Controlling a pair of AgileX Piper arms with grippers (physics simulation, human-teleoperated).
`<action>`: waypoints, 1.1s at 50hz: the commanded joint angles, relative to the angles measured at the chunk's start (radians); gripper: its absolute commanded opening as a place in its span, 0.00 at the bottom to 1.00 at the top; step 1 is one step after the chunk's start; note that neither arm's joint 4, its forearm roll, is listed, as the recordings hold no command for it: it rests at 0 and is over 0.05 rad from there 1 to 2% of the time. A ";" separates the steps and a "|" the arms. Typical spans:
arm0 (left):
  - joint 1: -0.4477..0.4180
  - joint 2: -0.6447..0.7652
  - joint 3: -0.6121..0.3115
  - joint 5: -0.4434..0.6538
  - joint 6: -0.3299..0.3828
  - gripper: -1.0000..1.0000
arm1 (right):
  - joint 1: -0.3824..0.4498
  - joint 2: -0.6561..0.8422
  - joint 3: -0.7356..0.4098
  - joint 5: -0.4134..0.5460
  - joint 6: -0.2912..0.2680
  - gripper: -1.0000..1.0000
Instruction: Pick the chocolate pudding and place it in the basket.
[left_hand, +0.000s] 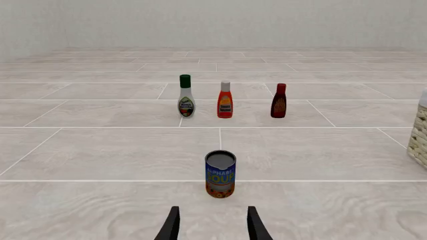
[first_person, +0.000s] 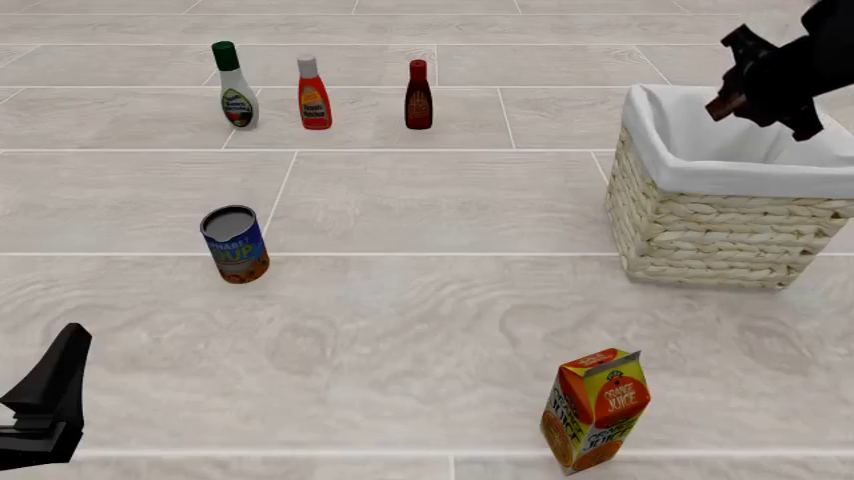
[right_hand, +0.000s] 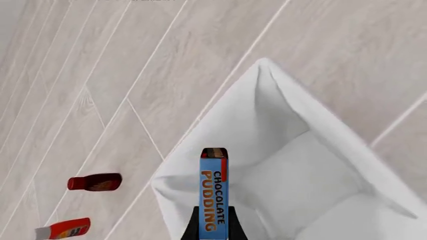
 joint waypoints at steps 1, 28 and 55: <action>0.000 0.000 0.000 0.000 -0.001 1.00 | -0.013 0.011 -0.001 -0.006 0.010 0.00; 0.000 0.000 0.000 0.000 0.000 1.00 | -0.040 0.020 0.021 -0.016 0.006 0.00; 0.000 0.000 0.000 0.000 0.000 1.00 | -0.026 0.037 0.066 -0.044 0.026 0.00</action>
